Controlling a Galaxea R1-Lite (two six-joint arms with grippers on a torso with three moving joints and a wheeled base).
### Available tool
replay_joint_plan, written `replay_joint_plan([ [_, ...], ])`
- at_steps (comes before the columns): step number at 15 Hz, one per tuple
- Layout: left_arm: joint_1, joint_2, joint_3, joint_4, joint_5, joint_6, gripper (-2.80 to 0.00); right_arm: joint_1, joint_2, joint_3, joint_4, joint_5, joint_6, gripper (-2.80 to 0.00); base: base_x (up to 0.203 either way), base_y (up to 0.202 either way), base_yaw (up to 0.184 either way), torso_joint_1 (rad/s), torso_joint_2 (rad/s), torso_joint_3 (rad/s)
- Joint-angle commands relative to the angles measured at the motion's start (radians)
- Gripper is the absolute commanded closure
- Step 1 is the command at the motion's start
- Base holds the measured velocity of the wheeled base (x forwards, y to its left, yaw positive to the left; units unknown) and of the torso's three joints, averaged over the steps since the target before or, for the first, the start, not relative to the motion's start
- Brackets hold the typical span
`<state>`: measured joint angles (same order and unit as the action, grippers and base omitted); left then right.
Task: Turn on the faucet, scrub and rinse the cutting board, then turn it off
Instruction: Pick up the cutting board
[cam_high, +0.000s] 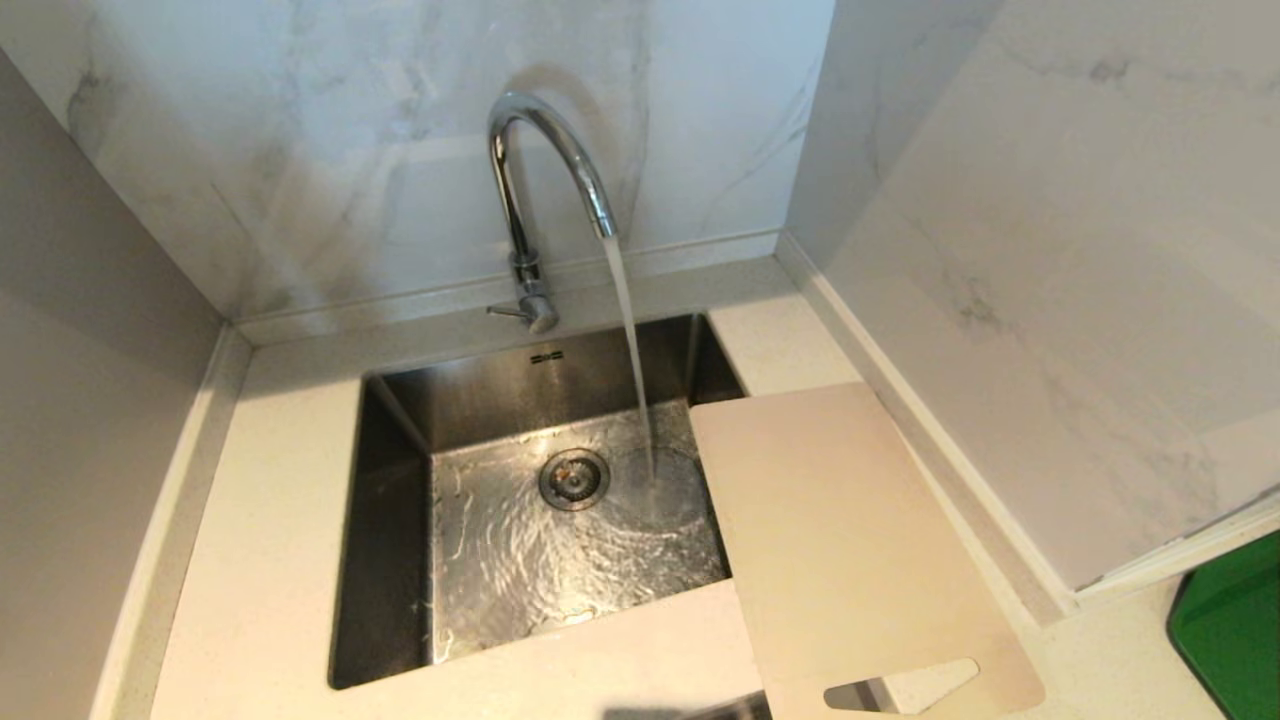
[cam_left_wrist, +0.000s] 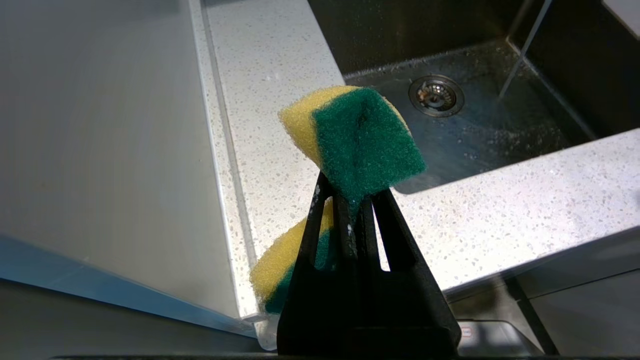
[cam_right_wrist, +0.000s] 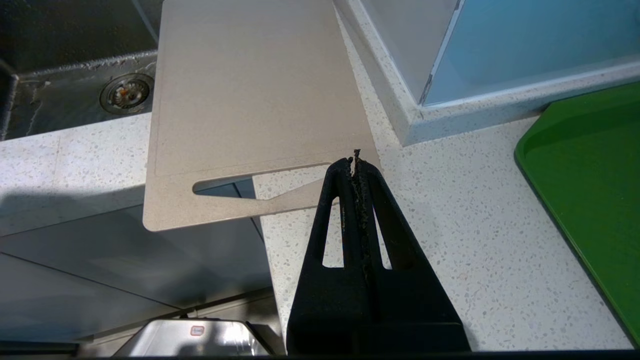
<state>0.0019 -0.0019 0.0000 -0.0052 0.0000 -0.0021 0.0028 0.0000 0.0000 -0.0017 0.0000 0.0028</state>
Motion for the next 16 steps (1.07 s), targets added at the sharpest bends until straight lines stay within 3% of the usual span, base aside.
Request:
replay_joint_plan([
  [1,0.001,0.000,0.000,0.001,0.000,-0.006,0.00,0.000,0.000,0.000,0.000,0.000,0.000,0.00,0.000,0.000,0.000,0.000,0.00,0.000],
  [16,0.000,0.000,0.000,0.000,0.001,-0.016,0.00,0.000,0.000,0.000,0.000,0.000,0.000,0.00,0.000,0.000,0.000,0.000,0.00,0.000],
])
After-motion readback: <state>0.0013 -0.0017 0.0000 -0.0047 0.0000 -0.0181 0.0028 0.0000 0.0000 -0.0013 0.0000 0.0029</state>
